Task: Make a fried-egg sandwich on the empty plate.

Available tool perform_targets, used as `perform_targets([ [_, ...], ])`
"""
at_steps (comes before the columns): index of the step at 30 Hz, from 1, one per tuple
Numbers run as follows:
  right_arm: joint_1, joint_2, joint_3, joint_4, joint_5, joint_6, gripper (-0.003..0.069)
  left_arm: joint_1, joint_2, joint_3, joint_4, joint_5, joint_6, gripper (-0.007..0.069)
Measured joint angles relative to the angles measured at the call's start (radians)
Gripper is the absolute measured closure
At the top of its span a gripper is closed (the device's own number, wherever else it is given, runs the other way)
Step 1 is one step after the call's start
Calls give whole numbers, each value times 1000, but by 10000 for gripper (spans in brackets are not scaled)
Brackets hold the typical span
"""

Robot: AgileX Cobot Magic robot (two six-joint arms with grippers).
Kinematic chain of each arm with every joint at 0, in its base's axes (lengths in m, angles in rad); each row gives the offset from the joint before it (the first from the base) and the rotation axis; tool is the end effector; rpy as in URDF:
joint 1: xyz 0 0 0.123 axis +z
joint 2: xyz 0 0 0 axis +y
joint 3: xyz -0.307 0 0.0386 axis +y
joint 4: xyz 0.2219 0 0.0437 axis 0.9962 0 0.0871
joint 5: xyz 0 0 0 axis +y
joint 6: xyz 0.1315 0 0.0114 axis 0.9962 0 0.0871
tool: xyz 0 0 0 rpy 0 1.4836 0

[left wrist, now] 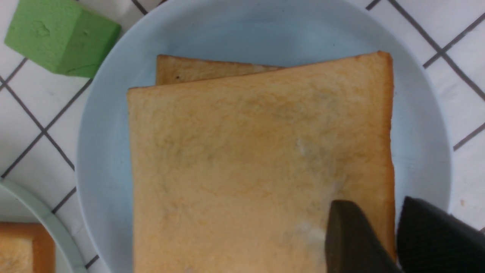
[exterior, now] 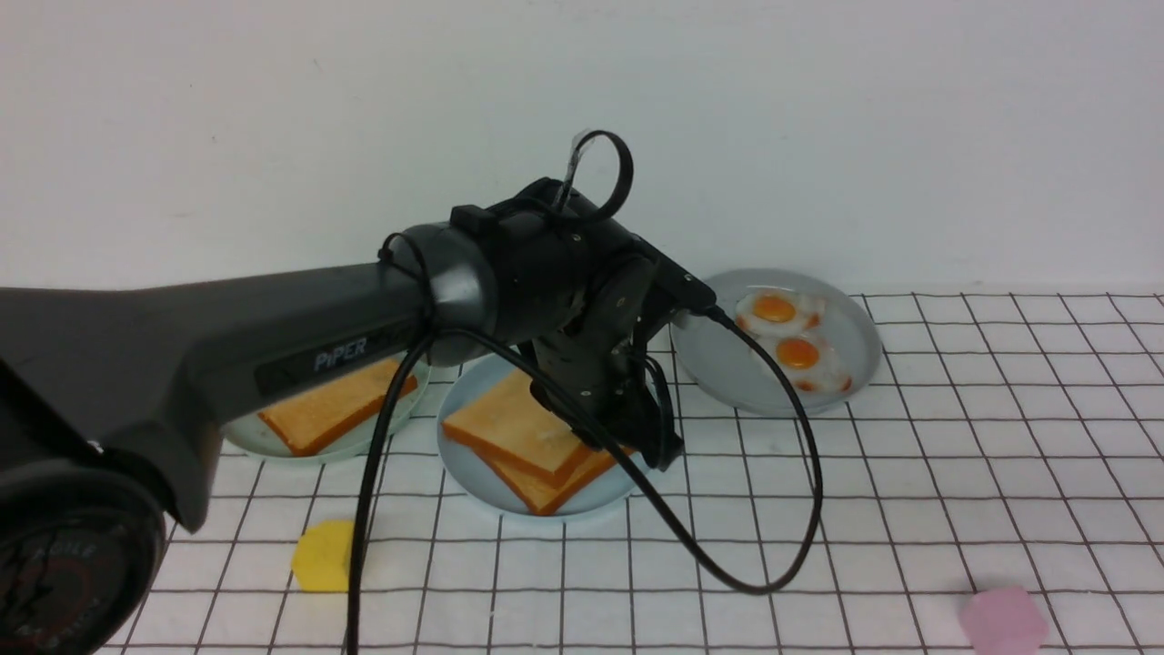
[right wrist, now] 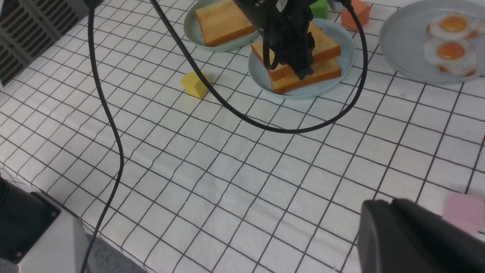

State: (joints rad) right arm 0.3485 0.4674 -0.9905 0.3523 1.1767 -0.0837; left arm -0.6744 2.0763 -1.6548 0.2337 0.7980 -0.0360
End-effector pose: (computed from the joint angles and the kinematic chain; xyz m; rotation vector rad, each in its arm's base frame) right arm 0.0051 0.0466 0.3797 -0.5039 2.0771 0.5825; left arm 0.3727 -0.2699 0.2049 0.9934 2.4703 0.0490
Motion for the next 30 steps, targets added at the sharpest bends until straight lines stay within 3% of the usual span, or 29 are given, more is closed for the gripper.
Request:
perform_targets([
  [4,0,0,0,0,0,0,602,0,0,0,-12,0,-1,321],
  [11,0,0,0,0,1,0,596,-4,-89,1,-60,98,-1,312],
  [16,0,0,0,0,4,0,592,-38,-274,1,-84,205,-38,410],
  [18,0,0,0,-2,8,0,590,-85,-463,9,-96,252,-71,559],
  [20,0,0,0,-11,11,0,589,-111,-577,31,-110,242,-78,629],
  [27,0,0,0,-98,50,34,590,-180,-1048,338,-199,60,-86,638],
  [30,0,-9,0,-178,73,93,631,-185,-1371,669,-234,-157,-102,638],
])
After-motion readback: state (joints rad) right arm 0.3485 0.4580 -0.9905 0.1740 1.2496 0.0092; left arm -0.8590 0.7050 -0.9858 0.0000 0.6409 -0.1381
